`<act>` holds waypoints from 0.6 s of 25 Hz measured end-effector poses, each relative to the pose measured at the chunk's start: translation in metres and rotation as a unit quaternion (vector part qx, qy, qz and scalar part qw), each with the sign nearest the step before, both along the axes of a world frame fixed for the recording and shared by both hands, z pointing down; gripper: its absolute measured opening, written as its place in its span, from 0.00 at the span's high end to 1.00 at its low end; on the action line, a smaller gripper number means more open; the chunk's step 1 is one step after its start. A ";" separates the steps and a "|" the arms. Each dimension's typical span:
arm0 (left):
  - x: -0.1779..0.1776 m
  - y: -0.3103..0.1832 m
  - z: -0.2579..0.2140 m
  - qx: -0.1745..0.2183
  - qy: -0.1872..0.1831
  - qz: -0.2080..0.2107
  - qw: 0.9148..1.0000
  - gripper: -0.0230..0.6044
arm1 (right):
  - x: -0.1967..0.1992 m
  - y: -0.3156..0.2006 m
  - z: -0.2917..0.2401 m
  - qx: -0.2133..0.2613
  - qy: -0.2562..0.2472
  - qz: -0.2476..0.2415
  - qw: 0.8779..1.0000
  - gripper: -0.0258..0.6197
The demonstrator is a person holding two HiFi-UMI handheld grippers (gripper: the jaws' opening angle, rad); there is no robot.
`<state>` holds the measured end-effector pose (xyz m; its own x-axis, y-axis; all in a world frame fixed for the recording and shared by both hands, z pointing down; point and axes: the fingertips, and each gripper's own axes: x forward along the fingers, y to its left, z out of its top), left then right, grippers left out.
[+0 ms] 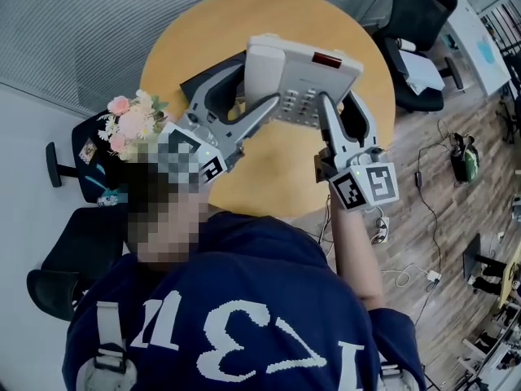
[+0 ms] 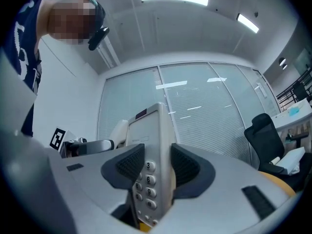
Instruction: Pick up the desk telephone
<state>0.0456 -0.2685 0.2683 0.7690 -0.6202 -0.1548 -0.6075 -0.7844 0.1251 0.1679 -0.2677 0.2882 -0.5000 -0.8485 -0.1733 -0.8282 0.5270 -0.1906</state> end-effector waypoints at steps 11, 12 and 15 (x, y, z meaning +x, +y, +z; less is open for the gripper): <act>-0.001 0.005 -0.013 0.012 -0.002 -0.007 1.000 0.49 | -0.001 0.004 -0.012 0.009 -0.003 -0.001 1.000 0.67; -0.001 0.005 -0.014 0.014 -0.003 -0.006 1.000 0.49 | -0.001 0.004 -0.012 0.010 -0.003 -0.001 1.000 0.67; -0.001 0.006 -0.016 0.019 -0.004 -0.007 1.000 0.49 | -0.001 0.005 -0.014 0.013 -0.003 0.002 1.000 0.67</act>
